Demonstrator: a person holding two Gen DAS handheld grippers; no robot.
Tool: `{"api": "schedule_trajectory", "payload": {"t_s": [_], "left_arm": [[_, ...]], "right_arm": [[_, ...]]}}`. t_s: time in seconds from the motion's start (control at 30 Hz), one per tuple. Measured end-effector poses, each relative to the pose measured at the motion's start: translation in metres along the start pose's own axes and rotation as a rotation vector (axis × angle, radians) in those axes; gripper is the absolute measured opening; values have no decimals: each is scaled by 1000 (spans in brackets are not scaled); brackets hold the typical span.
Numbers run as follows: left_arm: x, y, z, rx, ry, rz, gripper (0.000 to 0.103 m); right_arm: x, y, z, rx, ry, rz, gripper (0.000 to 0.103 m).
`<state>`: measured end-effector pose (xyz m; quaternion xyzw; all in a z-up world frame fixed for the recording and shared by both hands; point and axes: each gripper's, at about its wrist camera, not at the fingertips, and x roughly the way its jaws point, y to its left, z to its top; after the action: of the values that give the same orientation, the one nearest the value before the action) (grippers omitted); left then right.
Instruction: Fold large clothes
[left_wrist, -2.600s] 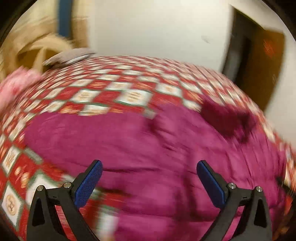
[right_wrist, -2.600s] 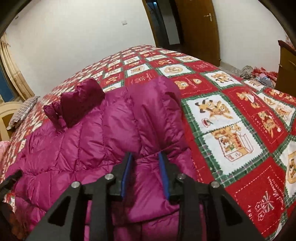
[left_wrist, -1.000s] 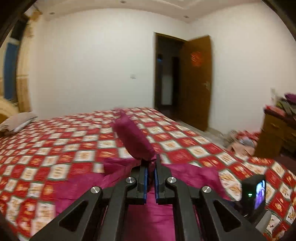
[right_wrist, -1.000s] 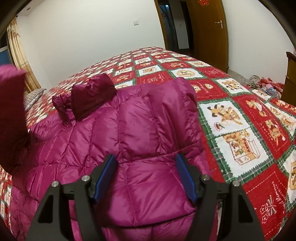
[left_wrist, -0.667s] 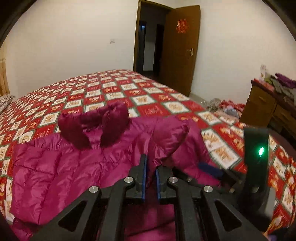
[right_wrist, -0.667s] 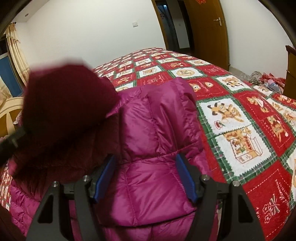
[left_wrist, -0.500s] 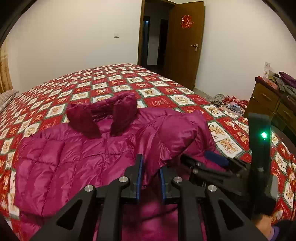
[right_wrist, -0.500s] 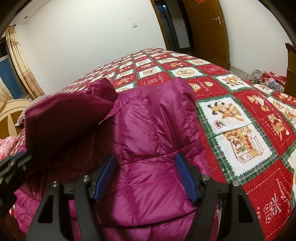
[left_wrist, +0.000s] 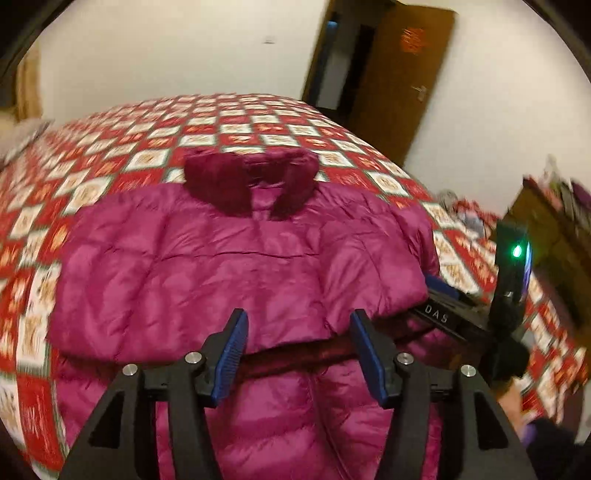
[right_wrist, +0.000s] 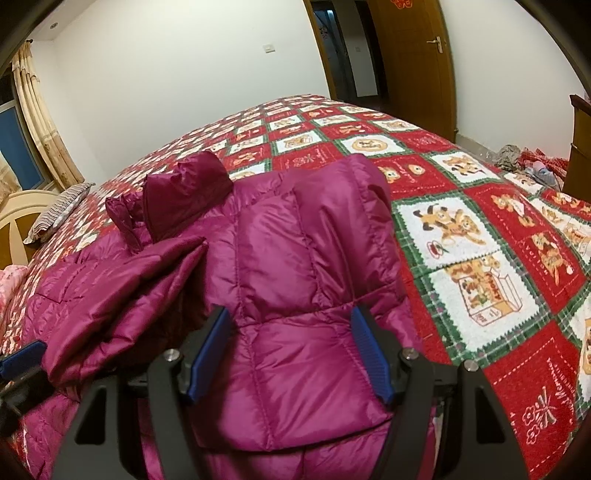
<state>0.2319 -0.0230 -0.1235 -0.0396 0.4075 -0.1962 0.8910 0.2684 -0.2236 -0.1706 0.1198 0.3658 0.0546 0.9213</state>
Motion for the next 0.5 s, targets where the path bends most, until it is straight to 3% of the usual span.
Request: {"api": "schedule_trajectory", "payload": {"t_s": [0.1,0.17,0.27,0.37,0.5], "left_arm": [[-18,7,-5,21,6,2,65],[-34,13,-3,46,-42,33,65],[-50,38,14,-1,-131,82,65],[-40,74,39,-124,-159,216,65],[-4,97,56,-152,-123,369,65]], "right_arm": [[-1,0,0,-4,-1,-5,70],[-6,0,0,-2,-8,-5,70],[-28,-2,1,10,-38,-11,68],[-66,5,8,-8,-140,-49,67],[-87,38,28,-66,-172,47,62]]}}
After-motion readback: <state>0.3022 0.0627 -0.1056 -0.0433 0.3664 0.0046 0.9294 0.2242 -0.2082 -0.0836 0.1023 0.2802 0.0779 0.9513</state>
